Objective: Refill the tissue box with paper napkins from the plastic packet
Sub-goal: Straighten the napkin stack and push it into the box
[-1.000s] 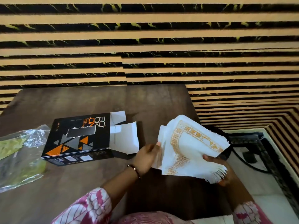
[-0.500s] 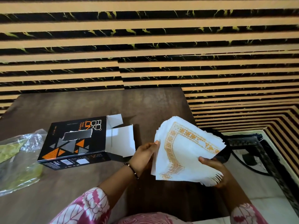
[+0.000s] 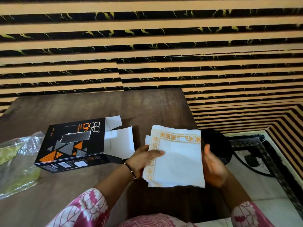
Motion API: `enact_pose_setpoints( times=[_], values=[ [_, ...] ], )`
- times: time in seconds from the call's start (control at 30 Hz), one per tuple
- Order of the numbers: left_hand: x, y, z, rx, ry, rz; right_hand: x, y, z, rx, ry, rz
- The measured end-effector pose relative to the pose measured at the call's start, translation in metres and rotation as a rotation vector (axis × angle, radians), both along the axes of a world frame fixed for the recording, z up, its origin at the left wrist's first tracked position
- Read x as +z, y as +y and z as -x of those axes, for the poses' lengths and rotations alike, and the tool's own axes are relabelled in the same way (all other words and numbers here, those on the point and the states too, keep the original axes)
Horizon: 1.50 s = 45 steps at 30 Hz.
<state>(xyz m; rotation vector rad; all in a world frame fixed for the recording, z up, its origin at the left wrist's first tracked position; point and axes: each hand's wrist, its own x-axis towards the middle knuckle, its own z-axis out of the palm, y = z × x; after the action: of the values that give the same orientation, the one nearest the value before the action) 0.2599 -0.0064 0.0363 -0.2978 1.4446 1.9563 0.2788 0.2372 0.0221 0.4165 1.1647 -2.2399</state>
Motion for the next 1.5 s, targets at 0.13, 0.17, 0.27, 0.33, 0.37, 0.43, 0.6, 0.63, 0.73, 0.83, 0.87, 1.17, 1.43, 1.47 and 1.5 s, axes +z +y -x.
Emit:
enact_pose_setpoints(
  times=[0.13,0.17,0.27,0.33,0.37,0.43,0.6,0.63,0.73,0.83,0.87,1.17,1.43,1.47,1.5],
  values=[
    [-0.004,-0.004,0.001,0.002,-0.059,-0.096,-0.013,0.006,0.004,-0.117,-0.147,-0.101],
    [-0.005,-0.005,0.001,-0.012,-0.061,-0.103,-0.016,0.006,0.003,-0.118,-0.153,-0.147],
    [-0.01,-0.009,0.002,-0.055,-0.084,-0.114,-0.017,0.0,0.003,-0.097,-0.144,-0.231],
    [-0.01,-0.01,0.003,-0.069,-0.104,-0.135,-0.017,0.001,0.005,-0.12,-0.134,-0.169],
    [-0.009,-0.01,0.003,-0.074,-0.11,-0.148,-0.017,0.001,0.006,-0.136,-0.13,-0.134],
    [-0.007,-0.011,0.003,-0.093,-0.124,-0.183,-0.016,-0.002,0.006,-0.151,-0.139,-0.108],
    [-0.004,-0.022,0.003,-0.199,-0.176,-0.275,-0.021,-0.01,0.005,-0.148,-0.149,-0.036],
    [-0.004,-0.025,0.003,-0.213,-0.189,-0.284,-0.022,-0.011,0.005,-0.144,-0.143,-0.008],
    [-0.002,-0.03,0.001,-0.254,-0.187,-0.274,-0.013,-0.024,-0.001,-0.065,0.004,0.129],
    [0.001,-0.028,0.0,-0.257,-0.166,-0.25,0.001,-0.036,-0.004,-0.155,0.248,0.115],
    [0.002,-0.026,0.0,-0.252,-0.162,-0.239,0.001,-0.038,0.004,-0.127,0.174,0.081],
    [-0.003,-0.029,-0.002,-0.189,-0.186,-0.234,0.01,-0.036,0.005,-0.176,-0.019,-0.137],
    [-0.009,-0.03,-0.006,-0.134,-0.208,-0.245,0.0,-0.036,0.015,-0.136,-0.055,-0.354],
    [-0.01,-0.029,-0.006,-0.117,-0.222,-0.252,0.004,-0.037,0.015,-0.111,-0.029,-0.354],
    [-0.011,-0.028,-0.007,-0.1,-0.236,-0.262,0.004,-0.037,0.016,-0.096,-0.005,-0.365]
  ],
)
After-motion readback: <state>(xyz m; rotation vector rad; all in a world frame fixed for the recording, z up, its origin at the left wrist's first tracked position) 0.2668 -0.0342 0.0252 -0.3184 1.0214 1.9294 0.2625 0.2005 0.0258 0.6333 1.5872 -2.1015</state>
